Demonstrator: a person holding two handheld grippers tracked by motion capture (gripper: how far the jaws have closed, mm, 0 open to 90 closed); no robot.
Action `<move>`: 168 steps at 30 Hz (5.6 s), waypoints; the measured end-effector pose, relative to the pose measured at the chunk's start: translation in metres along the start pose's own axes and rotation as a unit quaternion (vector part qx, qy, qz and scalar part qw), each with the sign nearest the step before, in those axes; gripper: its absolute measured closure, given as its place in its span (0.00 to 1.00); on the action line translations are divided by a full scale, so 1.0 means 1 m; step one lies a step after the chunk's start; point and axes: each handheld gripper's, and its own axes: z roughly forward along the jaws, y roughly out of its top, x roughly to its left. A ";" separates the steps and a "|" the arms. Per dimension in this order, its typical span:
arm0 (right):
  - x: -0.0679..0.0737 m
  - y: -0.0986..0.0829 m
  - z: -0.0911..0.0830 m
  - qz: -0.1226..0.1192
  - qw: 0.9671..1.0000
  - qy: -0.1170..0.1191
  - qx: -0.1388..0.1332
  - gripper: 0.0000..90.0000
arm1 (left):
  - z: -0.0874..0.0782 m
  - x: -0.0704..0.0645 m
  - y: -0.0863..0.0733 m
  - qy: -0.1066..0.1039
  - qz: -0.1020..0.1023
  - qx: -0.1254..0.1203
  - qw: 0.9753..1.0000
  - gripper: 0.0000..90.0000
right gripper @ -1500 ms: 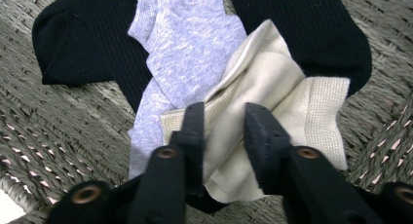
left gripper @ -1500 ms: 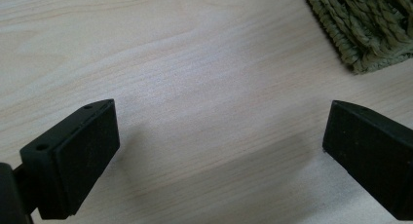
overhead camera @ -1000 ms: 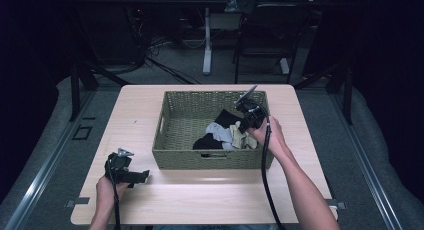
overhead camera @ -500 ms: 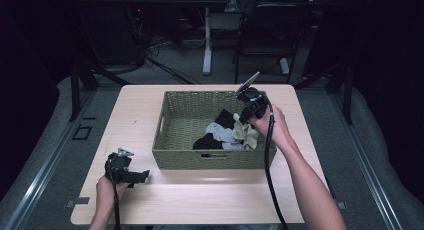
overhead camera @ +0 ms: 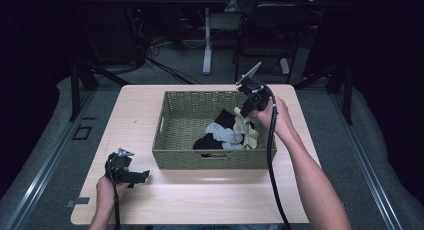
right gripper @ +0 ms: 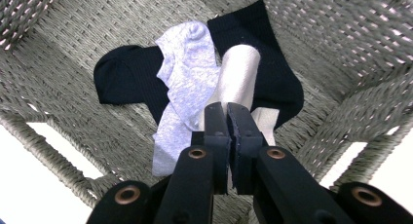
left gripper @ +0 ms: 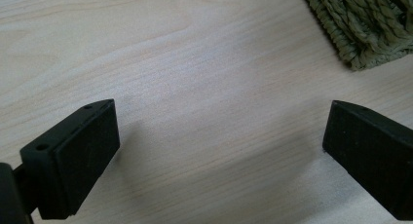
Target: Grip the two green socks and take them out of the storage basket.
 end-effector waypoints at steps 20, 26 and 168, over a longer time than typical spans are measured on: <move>-0.011 0.010 -0.032 0.007 1.000 -0.008 -0.015 0.98 | 0.001 0.000 0.000 0.000 0.001 -0.001 1.000 0.00; -0.016 0.011 -0.046 0.013 0.999 -0.015 -0.026 0.98 | 0.001 -0.001 0.000 0.000 0.001 -0.001 1.000 0.00; -0.014 -0.023 0.049 0.032 0.999 -0.017 0.020 0.14 | 0.001 -0.001 0.000 -0.004 0.002 -0.002 1.000 0.00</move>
